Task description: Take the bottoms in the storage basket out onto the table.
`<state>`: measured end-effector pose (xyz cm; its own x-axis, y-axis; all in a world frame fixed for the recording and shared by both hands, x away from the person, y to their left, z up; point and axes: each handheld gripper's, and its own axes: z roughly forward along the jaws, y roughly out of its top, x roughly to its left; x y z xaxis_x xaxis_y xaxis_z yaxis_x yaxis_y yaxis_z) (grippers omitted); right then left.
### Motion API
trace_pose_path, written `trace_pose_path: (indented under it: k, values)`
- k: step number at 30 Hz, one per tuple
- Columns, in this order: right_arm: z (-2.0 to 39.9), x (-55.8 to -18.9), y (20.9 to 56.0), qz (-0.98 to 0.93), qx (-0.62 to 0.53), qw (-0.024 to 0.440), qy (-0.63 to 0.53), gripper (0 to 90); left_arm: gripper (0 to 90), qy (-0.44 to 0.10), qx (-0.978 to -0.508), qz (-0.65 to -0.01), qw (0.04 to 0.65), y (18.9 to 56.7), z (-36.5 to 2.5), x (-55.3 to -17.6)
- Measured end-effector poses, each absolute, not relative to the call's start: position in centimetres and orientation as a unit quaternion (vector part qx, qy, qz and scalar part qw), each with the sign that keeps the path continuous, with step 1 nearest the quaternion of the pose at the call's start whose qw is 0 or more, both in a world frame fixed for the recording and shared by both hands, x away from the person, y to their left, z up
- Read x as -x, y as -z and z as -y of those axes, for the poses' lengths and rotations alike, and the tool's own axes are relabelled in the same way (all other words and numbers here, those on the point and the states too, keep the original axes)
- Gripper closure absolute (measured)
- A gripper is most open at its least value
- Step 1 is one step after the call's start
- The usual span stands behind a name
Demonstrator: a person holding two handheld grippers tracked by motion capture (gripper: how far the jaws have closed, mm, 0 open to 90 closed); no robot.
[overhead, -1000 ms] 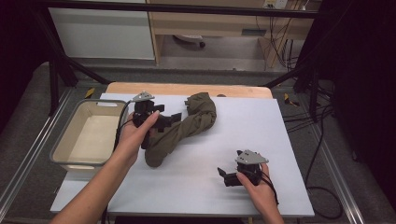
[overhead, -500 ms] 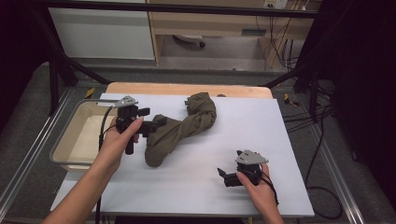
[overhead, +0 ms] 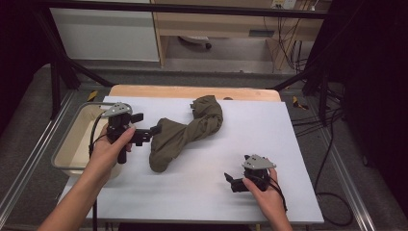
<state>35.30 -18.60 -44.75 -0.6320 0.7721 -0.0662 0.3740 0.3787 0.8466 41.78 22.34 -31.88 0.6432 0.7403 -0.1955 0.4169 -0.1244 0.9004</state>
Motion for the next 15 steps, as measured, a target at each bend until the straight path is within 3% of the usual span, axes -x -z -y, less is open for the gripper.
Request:
trace_pose_path:
  k: [15]
  values:
    - [18.6, -35.4, 44.8, -0.794, -0.364, 0.238, -0.424, 2.3, 3.8, -0.172, -0.721, -0.399, 0.540, 31.5, -25.2, -39.8]
